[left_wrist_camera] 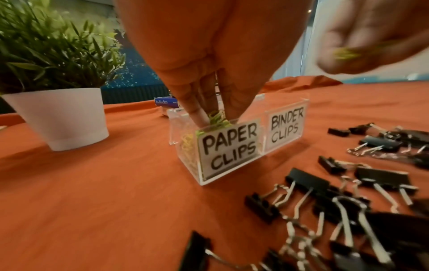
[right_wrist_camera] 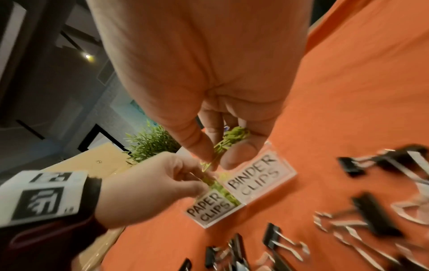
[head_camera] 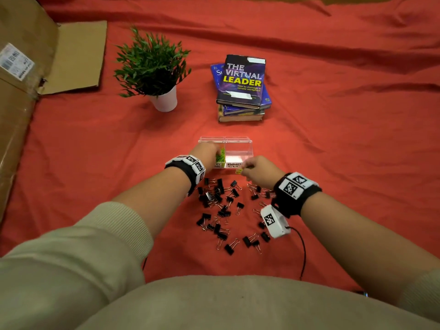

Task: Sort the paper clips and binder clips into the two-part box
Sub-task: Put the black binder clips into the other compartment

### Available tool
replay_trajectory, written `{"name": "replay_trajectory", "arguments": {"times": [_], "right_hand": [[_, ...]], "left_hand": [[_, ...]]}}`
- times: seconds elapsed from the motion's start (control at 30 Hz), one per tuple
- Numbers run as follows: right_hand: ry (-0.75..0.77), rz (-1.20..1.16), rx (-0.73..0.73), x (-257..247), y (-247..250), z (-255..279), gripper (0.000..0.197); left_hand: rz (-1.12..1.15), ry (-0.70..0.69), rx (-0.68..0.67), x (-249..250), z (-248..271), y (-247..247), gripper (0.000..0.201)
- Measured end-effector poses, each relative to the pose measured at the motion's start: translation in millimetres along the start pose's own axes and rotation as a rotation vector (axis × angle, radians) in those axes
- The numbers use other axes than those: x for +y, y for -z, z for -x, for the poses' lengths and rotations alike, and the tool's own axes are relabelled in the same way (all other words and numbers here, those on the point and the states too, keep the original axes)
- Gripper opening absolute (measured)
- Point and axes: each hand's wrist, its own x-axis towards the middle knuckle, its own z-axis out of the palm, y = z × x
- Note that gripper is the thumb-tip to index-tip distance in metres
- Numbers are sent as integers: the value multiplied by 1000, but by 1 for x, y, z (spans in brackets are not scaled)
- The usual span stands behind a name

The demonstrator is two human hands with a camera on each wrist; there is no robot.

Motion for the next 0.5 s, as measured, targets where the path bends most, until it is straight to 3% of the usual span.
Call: {"name": "replay_trajectory", "arguments": {"times": [0.17, 0.3, 0.37, 0.5], "right_hand": [[103, 183, 144, -42, -8, -43, 20], [153, 381, 121, -63, -28, -69, 21], [172, 467, 79, -68, -39, -79, 23], [267, 585, 50, -65, -47, -77, 30]], "left_hand": [[217, 3, 171, -12, 19, 1, 34], [340, 52, 332, -27, 43, 6, 23], [346, 63, 325, -36, 57, -2, 19], [230, 66, 153, -52, 81, -35, 21]]}}
